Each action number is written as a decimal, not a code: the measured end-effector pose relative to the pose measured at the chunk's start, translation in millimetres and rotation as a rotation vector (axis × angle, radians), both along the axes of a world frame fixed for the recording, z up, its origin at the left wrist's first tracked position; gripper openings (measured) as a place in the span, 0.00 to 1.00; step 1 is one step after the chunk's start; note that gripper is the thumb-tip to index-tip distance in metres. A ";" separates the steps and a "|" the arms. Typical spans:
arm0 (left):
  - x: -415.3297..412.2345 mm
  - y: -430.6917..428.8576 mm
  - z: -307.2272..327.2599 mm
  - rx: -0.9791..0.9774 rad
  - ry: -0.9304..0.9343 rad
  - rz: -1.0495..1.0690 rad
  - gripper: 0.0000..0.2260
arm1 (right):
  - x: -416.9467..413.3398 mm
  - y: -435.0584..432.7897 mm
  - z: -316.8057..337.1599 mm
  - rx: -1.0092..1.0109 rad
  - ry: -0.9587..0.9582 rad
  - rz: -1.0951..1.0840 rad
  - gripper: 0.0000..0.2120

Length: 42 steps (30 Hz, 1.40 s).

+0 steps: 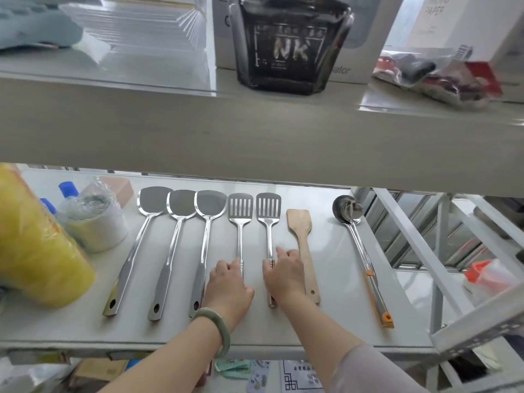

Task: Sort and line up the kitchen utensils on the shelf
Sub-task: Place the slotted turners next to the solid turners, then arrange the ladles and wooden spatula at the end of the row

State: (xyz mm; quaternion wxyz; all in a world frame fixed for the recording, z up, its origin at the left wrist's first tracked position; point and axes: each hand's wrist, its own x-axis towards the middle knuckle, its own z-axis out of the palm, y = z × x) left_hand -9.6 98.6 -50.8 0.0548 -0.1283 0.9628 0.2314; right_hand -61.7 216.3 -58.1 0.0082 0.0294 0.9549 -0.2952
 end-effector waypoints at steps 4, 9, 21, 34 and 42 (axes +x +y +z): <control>-16.8 17.7 19.6 0.066 0.115 -0.097 0.28 | -13.1 47.2 21.0 0.025 0.202 -0.094 0.22; -28.5 69.5 37.5 0.274 0.102 -0.242 0.24 | -22.7 141.6 34.2 0.000 0.211 -0.328 0.18; -14.5 202.7 25.4 0.539 -0.289 -0.239 0.26 | -18.3 211.4 18.8 -0.028 -0.131 -0.334 0.12; -19.4 240.9 15.5 0.348 -0.207 -0.107 0.17 | -38.0 213.6 17.8 0.110 -0.302 -0.218 0.09; -20.1 217.7 18.4 0.559 -0.081 0.003 0.11 | -36.4 212.9 20.0 -0.277 -0.287 -0.250 0.19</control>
